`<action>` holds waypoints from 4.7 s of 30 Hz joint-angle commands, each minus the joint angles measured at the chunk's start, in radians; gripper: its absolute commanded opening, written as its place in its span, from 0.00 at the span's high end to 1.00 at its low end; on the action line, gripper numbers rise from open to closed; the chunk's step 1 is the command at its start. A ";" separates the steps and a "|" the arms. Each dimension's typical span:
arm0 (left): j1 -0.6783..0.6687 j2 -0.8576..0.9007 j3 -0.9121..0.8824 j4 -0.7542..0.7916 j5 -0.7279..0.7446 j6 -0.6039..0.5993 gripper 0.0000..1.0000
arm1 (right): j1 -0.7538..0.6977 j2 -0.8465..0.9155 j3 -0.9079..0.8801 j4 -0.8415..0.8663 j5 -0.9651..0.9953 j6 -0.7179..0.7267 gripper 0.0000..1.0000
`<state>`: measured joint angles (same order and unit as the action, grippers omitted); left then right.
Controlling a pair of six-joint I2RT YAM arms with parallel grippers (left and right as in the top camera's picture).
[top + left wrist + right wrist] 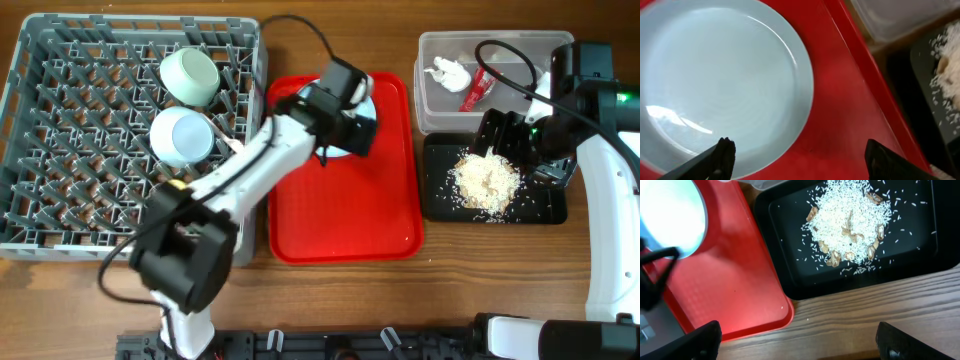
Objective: Sort waste into correct bins and load items into the dishwasher rack
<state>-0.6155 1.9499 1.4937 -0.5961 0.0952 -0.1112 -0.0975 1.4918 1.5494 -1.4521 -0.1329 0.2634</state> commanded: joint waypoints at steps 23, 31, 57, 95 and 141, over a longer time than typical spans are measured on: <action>-0.063 0.122 -0.001 -0.051 -0.047 0.078 0.96 | -0.002 -0.003 0.010 0.000 0.013 -0.002 0.00; -0.025 -0.245 -0.001 -0.055 -0.047 0.069 0.96 | -0.002 -0.003 0.010 -0.004 0.013 -0.002 0.00; 0.658 -0.220 -0.001 -0.077 0.602 -0.012 0.00 | -0.002 -0.003 0.010 0.001 0.012 -0.020 0.00; 0.578 -1.485 -0.588 -0.591 -0.007 -0.113 0.00 | 0.268 -0.661 -0.461 0.505 0.066 -0.104 0.00; 0.578 -1.485 -0.588 -0.597 -0.007 -0.113 0.00 | 0.207 -1.488 -1.544 1.455 0.109 -0.245 0.00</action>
<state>-0.0319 0.4679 0.9070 -1.1973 0.0940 -0.2409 0.1139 0.0128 0.0063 -0.0006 -0.0071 0.0338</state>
